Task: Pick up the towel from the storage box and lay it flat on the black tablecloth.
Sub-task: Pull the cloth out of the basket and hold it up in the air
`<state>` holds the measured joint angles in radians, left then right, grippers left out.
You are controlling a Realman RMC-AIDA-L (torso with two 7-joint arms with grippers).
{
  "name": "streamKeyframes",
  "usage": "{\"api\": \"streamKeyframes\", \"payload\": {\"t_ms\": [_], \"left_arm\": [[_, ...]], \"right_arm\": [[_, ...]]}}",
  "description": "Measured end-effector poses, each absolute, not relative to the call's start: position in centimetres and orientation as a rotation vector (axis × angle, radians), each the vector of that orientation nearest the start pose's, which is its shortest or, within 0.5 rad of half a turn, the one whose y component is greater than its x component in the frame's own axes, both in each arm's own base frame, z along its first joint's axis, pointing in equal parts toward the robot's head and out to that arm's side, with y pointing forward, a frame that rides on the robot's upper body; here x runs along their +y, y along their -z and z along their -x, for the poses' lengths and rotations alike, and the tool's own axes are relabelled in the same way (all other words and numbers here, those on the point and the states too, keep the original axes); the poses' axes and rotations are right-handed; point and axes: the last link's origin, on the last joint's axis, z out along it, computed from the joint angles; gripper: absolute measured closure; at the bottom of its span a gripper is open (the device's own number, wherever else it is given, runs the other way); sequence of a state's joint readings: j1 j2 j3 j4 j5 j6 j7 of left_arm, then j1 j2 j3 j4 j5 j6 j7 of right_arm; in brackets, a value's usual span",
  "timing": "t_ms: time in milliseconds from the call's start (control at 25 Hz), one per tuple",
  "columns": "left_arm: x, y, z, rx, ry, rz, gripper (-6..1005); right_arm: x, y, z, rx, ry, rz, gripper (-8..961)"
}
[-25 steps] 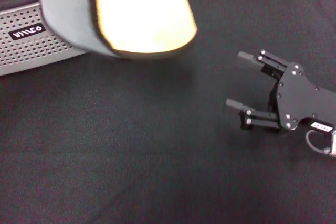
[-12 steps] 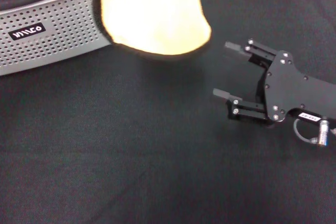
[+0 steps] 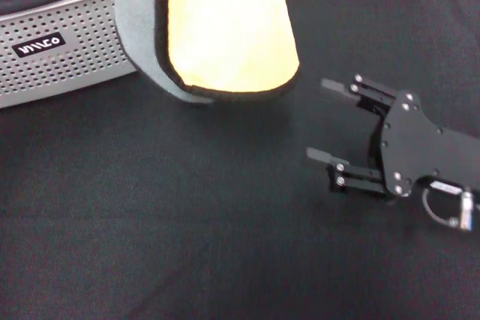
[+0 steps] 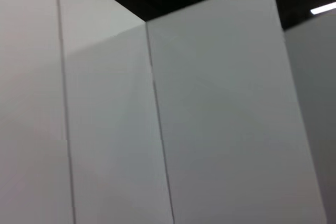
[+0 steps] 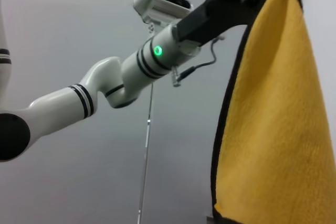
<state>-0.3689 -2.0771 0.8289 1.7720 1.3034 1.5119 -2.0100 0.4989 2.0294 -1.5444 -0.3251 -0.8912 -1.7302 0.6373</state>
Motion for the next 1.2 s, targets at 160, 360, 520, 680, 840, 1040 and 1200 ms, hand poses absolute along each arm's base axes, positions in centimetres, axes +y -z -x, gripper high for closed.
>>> {"api": "streamKeyframes", "payload": {"t_ms": [160,360,520,680,840,1040,1200], "left_arm": [[28.2,-18.8,7.2,0.119,1.164,2.453,989],[27.2,-18.8,7.4,0.216,1.109,2.55,989],[27.0,-18.5,8.1,0.282,1.093,2.667,989],[27.2,-18.5,8.2,0.316,1.157,2.749,989],[27.7,-18.7,8.0,0.31,1.204,2.753,990],[28.4,-18.6,7.3,0.319,1.269,2.758,990],[28.5,-19.0,7.4,0.3,1.308,2.729,990]], "right_arm": [[27.1,2.9,-22.6,-0.04,-1.34,2.498,208],[25.6,0.8,-24.5,-0.003,-1.375,2.411,213],[24.7,-0.7,-26.1,0.019,-1.368,2.317,218],[25.8,-0.8,-26.2,-0.045,-1.282,2.28,222],[28.3,1.6,-25.0,-0.135,-1.127,2.353,227],[30.3,5.0,-23.7,-0.301,-0.925,2.448,233],[30.2,6.3,-22.5,-0.503,-0.866,2.382,237]]}}
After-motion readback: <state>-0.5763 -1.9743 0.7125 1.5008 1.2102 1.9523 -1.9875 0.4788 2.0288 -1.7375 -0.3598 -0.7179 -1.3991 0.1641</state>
